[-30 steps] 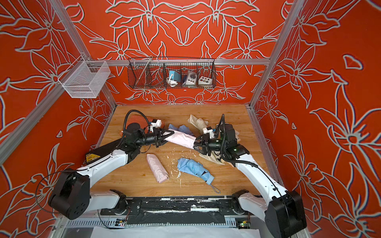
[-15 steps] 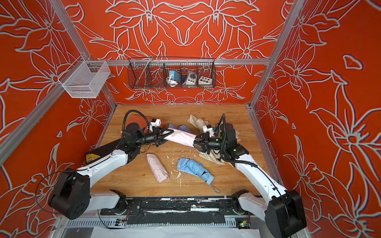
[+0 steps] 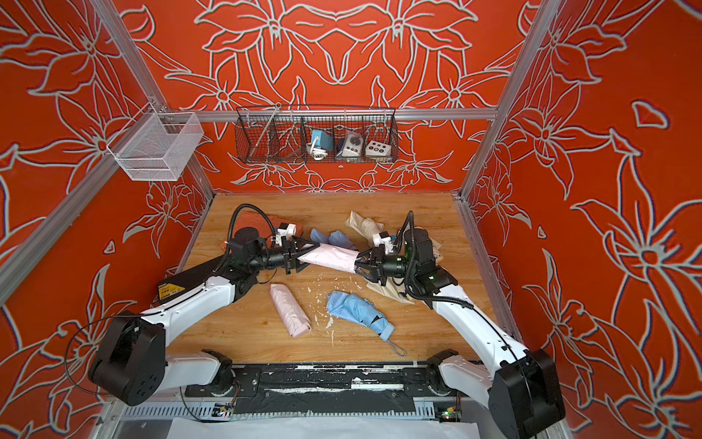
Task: Take umbrellas out of sleeves
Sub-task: Take out the umbrella from the umbrella sleeve.
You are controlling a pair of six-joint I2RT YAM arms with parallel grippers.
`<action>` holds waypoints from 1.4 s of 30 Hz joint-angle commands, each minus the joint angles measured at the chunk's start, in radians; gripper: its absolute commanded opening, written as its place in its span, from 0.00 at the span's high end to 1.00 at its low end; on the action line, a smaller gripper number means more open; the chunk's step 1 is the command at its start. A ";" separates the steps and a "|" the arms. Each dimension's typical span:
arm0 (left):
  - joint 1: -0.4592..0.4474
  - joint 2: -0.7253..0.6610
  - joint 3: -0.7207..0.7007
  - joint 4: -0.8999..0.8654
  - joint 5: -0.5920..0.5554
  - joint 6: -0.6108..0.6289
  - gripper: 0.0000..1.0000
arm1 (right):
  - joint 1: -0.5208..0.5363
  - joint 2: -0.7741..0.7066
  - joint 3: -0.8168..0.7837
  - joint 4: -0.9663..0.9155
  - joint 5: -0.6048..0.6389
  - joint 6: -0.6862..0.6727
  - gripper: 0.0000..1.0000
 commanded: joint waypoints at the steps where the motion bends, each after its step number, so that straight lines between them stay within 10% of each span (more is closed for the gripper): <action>1: 0.016 -0.037 0.012 -0.020 0.016 0.048 0.45 | -0.016 -0.001 -0.004 0.003 -0.005 -0.020 0.82; 42: 0.049 -0.073 0.021 -0.140 0.018 0.151 0.58 | -0.077 0.023 0.029 -0.080 -0.048 -0.093 0.83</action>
